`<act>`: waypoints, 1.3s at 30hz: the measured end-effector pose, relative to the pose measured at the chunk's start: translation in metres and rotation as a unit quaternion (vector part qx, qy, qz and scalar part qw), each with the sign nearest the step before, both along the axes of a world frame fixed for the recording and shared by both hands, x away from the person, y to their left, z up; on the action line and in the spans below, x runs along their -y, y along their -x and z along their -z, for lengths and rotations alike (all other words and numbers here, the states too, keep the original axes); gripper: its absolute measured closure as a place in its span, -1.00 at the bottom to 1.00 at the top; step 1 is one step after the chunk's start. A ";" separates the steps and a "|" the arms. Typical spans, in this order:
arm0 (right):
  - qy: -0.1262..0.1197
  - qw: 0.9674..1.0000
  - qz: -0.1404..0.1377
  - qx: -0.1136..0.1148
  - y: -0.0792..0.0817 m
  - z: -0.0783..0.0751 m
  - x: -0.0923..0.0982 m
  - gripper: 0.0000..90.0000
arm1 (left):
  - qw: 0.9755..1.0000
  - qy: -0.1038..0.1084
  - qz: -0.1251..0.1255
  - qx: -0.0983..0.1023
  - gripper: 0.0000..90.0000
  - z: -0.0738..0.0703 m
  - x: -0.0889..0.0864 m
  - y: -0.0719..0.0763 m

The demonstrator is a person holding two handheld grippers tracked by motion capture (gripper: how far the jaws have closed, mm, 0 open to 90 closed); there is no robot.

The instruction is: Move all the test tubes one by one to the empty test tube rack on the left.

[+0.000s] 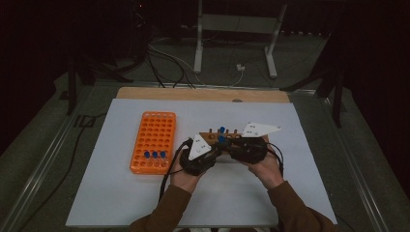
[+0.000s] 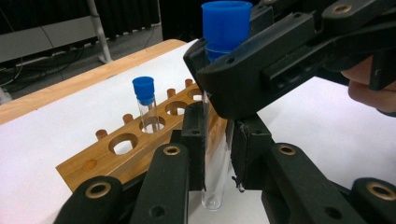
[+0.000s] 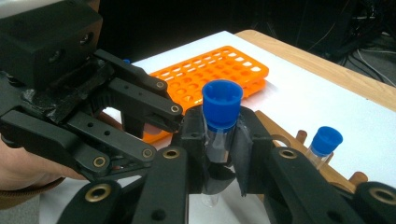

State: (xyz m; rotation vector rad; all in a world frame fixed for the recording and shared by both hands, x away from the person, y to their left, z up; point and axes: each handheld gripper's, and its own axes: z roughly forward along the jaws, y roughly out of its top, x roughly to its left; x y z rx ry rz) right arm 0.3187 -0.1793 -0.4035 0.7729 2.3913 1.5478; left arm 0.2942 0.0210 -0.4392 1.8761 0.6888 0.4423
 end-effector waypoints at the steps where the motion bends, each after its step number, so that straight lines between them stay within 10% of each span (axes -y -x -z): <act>1: -0.003 1.000 0.002 -0.002 0.000 0.000 0.001 0.53 | 1.000 0.000 0.000 -0.001 0.74 0.000 0.000 0.000; 6: -0.022 1.000 0.016 0.002 -0.001 -0.005 0.007 0.14 | 1.000 0.000 -0.005 -0.006 0.74 0.001 -0.002 -0.002; 16: -0.048 0.998 0.037 0.015 0.000 -0.017 0.018 -0.03 | 1.000 0.006 -0.012 -0.014 0.74 0.006 -0.014 0.003; 26: -0.028 0.997 0.072 0.020 0.001 -0.011 0.030 -0.63 | 1.000 0.018 -0.020 -0.014 0.74 0.004 -0.050 0.017; 39: 0.002 0.993 0.117 0.018 0.003 0.007 0.048 -0.94 | 0.999 0.013 -0.035 -0.019 0.74 0.011 -0.092 0.033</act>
